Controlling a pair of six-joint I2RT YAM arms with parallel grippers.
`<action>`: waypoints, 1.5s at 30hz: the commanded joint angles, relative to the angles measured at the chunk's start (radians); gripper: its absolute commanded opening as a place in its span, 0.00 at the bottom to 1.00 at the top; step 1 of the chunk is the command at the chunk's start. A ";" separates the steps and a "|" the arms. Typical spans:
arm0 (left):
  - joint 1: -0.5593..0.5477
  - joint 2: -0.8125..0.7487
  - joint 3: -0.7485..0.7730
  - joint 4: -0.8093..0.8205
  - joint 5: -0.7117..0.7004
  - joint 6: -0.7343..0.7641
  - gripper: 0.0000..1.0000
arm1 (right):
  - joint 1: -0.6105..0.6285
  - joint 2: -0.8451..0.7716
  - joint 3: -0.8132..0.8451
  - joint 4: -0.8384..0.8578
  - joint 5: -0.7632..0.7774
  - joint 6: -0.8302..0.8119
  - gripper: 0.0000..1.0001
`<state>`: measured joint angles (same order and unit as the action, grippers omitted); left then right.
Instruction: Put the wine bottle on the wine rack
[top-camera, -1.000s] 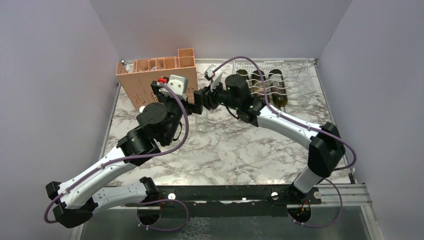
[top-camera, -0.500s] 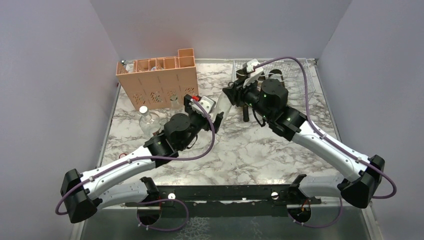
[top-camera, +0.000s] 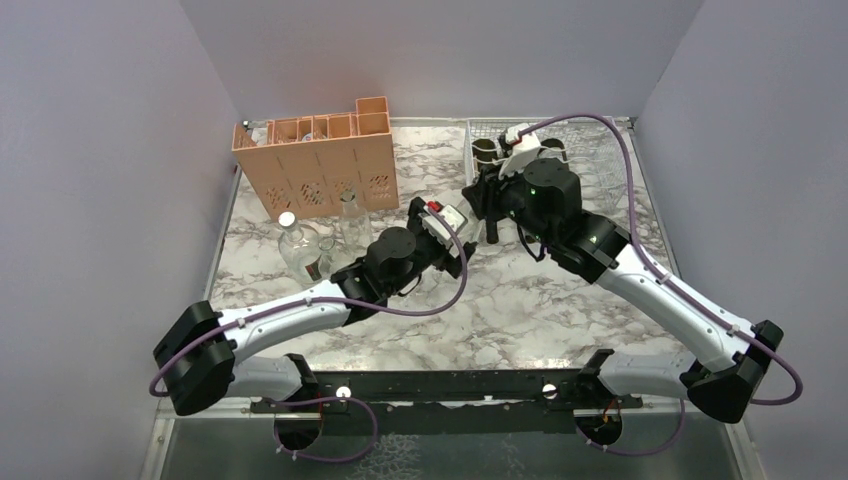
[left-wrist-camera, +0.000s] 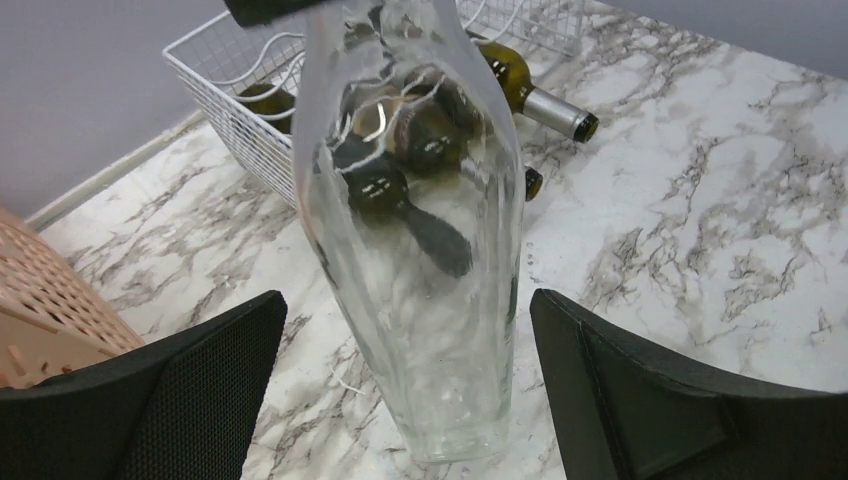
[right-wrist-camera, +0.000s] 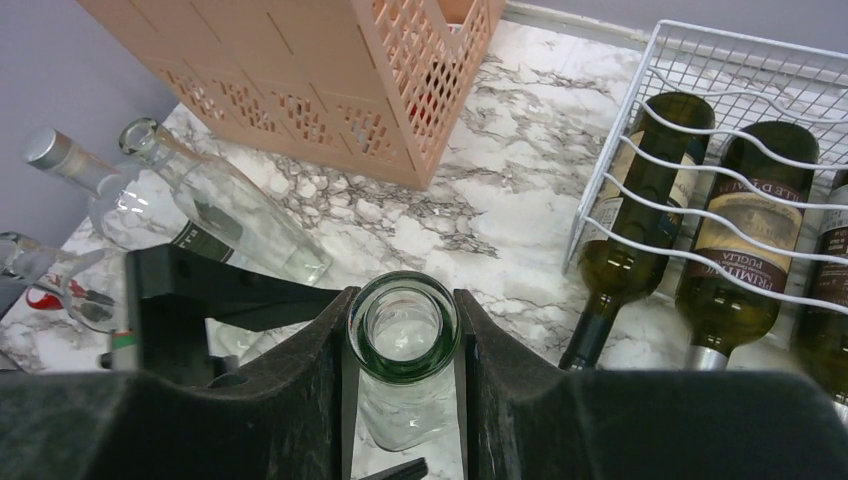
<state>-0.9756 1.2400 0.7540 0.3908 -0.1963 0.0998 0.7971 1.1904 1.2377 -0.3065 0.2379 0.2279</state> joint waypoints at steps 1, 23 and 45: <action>0.001 0.048 -0.021 0.114 0.062 -0.023 0.99 | 0.002 -0.061 0.051 0.031 0.025 0.055 0.02; 0.002 0.180 -0.015 0.345 0.107 0.357 0.00 | 0.002 -0.189 0.058 -0.234 -0.037 0.066 0.62; 0.022 0.188 0.102 0.272 0.305 1.354 0.00 | 0.001 -0.247 0.106 -0.554 -0.093 -0.020 0.74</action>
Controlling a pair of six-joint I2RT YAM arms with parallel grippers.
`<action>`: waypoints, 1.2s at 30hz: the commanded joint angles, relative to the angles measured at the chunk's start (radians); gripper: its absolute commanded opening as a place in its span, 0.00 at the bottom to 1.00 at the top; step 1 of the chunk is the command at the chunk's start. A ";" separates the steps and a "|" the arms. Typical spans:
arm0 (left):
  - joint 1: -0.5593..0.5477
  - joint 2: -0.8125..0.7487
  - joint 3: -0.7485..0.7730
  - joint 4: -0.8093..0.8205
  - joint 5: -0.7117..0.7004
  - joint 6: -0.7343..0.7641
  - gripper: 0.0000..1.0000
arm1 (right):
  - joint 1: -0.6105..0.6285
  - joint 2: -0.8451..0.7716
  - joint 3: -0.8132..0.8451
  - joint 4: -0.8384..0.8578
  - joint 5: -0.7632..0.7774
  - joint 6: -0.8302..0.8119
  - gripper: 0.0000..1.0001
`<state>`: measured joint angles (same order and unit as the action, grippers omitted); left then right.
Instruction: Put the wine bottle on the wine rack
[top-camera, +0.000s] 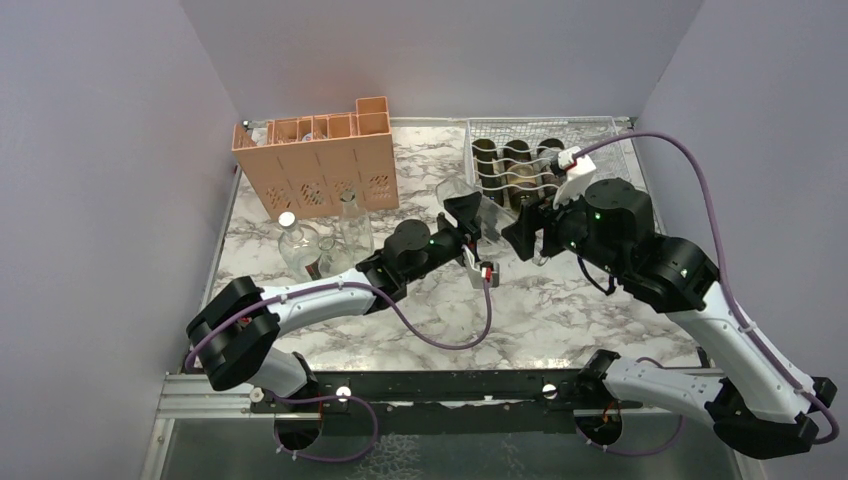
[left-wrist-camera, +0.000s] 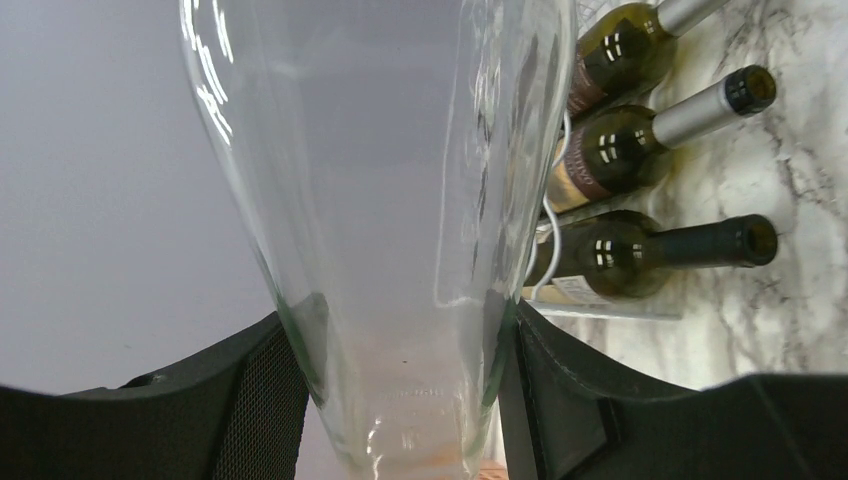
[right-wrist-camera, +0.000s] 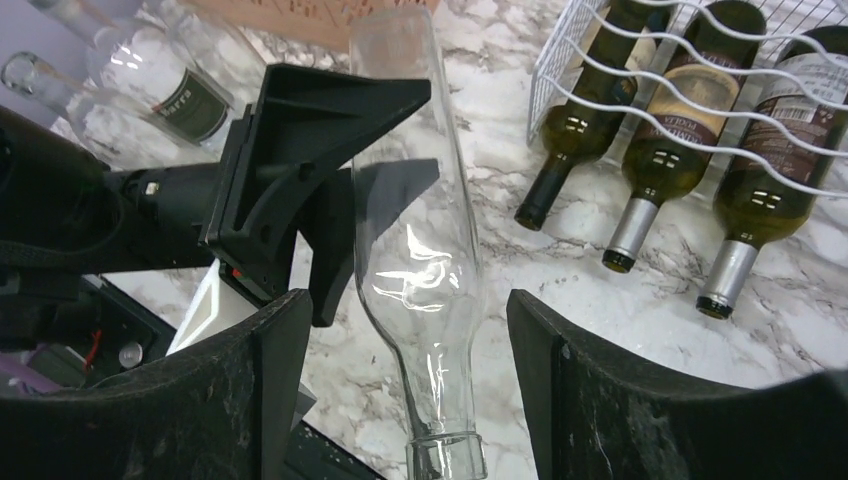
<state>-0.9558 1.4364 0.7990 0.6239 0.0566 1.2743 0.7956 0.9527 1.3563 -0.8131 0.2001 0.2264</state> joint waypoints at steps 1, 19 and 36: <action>0.002 -0.008 0.061 0.033 0.059 0.197 0.00 | 0.003 -0.009 -0.021 -0.046 -0.062 -0.017 0.75; -0.003 -0.042 0.064 -0.035 0.140 0.310 0.00 | 0.004 0.068 -0.136 0.015 -0.071 -0.008 0.73; -0.008 -0.052 0.059 -0.049 0.147 0.310 0.00 | 0.003 0.114 -0.205 0.090 -0.037 -0.003 0.52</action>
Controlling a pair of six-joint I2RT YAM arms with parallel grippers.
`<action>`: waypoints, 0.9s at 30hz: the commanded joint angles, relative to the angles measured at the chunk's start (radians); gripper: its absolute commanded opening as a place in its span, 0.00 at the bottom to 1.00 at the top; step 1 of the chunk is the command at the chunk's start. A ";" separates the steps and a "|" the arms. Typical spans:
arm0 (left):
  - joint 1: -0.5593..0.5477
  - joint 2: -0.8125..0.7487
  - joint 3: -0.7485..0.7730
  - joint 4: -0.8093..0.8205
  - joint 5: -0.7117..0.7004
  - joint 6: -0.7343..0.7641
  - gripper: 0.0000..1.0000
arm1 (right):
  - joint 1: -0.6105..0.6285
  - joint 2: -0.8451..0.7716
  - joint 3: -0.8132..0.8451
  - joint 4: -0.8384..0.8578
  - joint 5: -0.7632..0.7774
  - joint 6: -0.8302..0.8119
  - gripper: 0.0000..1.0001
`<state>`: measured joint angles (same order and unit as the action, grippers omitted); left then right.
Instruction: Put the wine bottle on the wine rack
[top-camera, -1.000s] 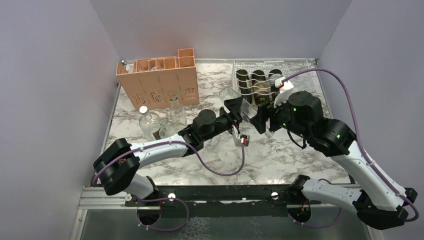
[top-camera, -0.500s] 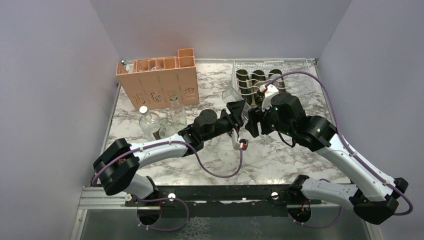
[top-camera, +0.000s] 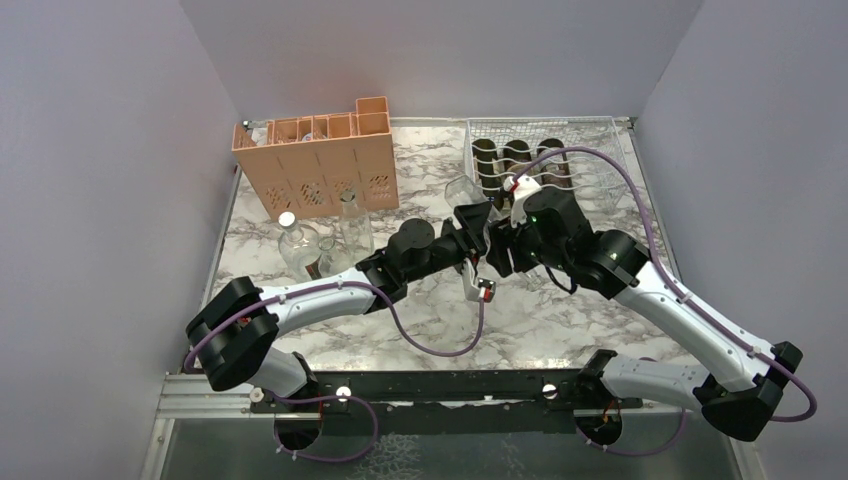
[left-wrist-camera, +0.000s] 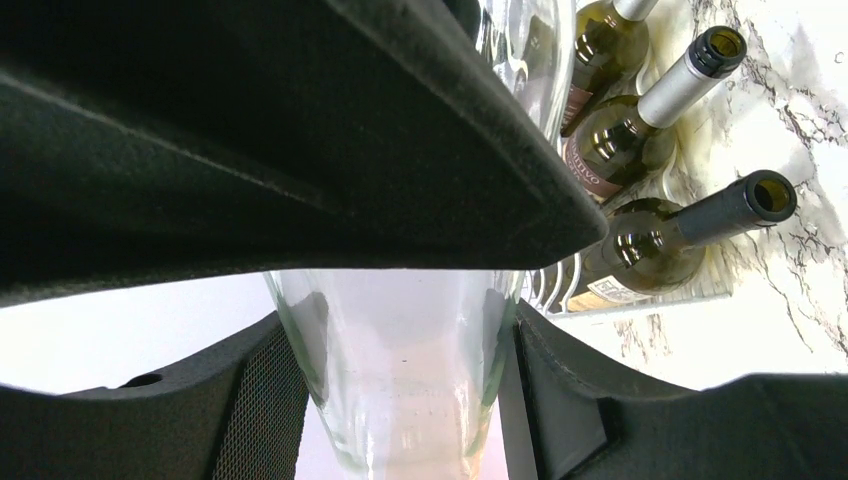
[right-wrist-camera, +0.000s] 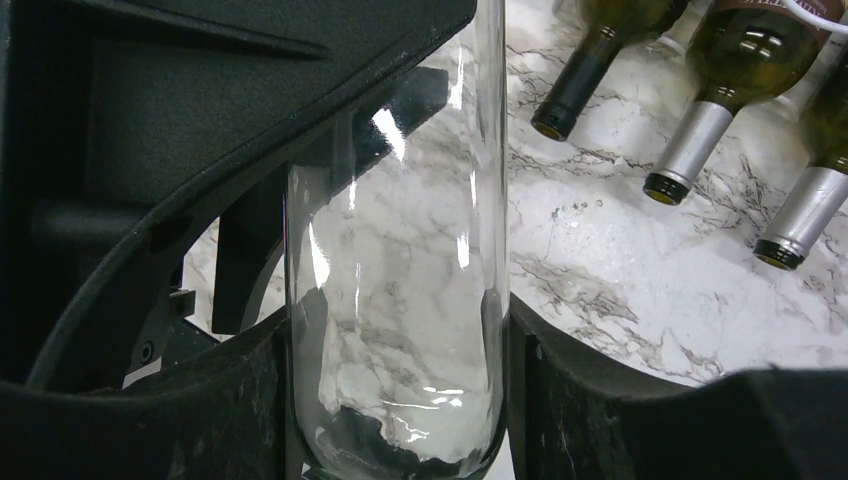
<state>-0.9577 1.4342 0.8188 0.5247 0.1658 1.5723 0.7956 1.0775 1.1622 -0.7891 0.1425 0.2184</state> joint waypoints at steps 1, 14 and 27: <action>-0.006 -0.050 0.037 0.051 0.040 0.011 0.00 | 0.003 -0.012 -0.013 0.071 0.026 0.004 0.47; -0.006 -0.046 0.097 0.058 0.123 -0.209 0.99 | 0.003 -0.043 0.010 0.106 0.175 -0.002 0.01; -0.006 -0.130 0.025 0.072 0.118 -0.509 0.99 | -0.015 -0.002 0.070 0.123 0.381 -0.035 0.01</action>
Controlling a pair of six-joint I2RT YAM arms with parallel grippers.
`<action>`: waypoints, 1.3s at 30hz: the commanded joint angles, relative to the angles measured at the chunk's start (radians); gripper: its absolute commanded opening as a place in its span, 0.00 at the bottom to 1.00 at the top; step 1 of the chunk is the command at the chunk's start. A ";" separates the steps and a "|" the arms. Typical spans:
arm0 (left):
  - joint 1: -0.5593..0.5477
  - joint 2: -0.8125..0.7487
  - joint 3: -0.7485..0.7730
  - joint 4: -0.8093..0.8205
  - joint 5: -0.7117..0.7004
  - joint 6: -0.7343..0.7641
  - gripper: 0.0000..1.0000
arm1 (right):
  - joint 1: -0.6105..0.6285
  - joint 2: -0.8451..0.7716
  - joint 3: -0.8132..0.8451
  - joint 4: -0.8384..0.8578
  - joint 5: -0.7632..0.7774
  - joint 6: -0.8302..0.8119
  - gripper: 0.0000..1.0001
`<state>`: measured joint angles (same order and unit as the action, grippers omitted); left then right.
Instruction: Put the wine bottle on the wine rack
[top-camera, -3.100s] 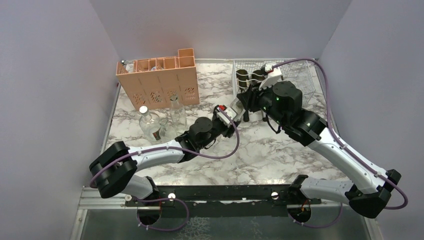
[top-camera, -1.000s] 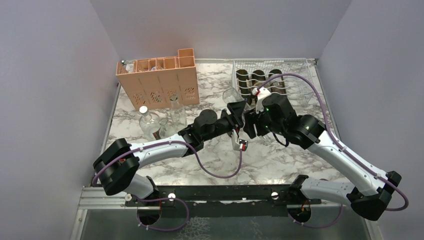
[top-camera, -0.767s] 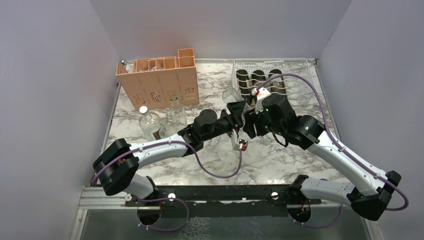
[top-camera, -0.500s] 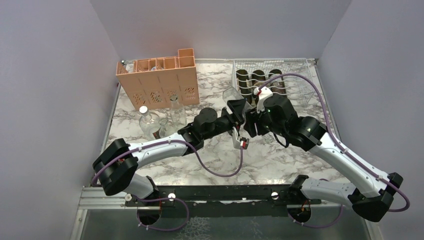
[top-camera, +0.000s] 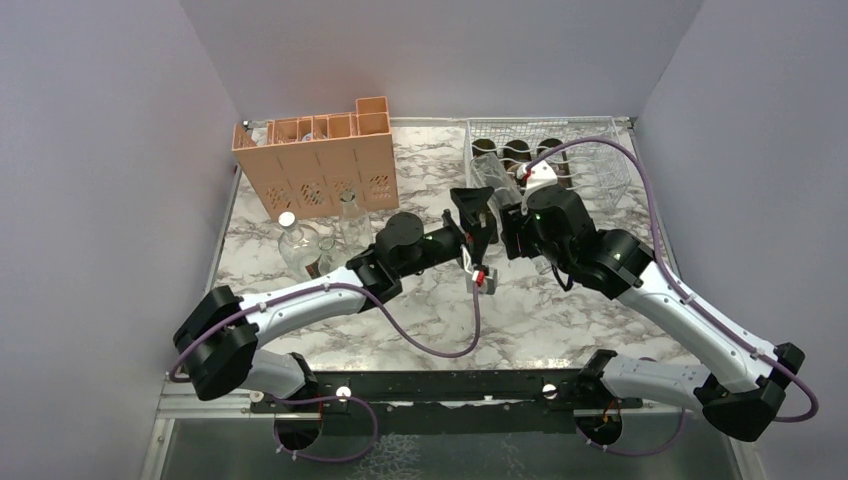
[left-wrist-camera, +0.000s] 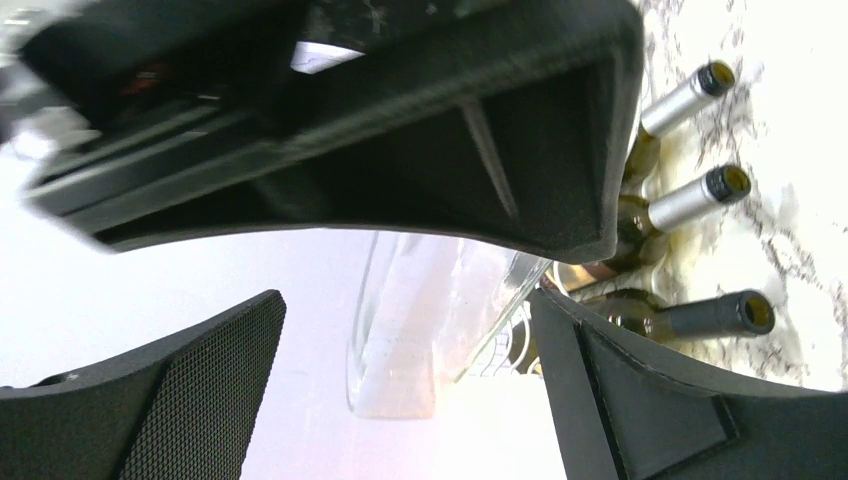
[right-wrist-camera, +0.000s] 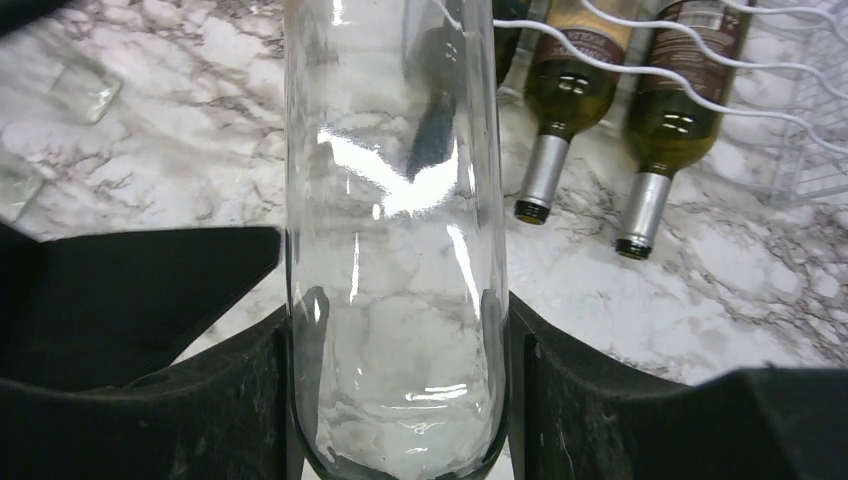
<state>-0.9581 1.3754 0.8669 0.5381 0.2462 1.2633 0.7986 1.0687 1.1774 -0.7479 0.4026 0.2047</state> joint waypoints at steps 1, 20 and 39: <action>-0.006 -0.083 -0.026 0.061 0.028 -0.262 0.99 | -0.033 0.014 0.060 0.087 0.115 -0.026 0.01; -0.001 -0.362 -0.024 -0.259 -0.432 -1.212 0.99 | -0.553 0.014 -0.029 0.072 -0.010 0.067 0.01; -0.001 -0.478 -0.023 -0.371 -0.316 -1.339 0.99 | -0.683 0.015 -0.178 0.006 -0.237 0.162 0.01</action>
<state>-0.9569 0.9188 0.8406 0.1764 -0.1253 -0.0265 0.1379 1.0779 0.9787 -0.7429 0.2253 0.3672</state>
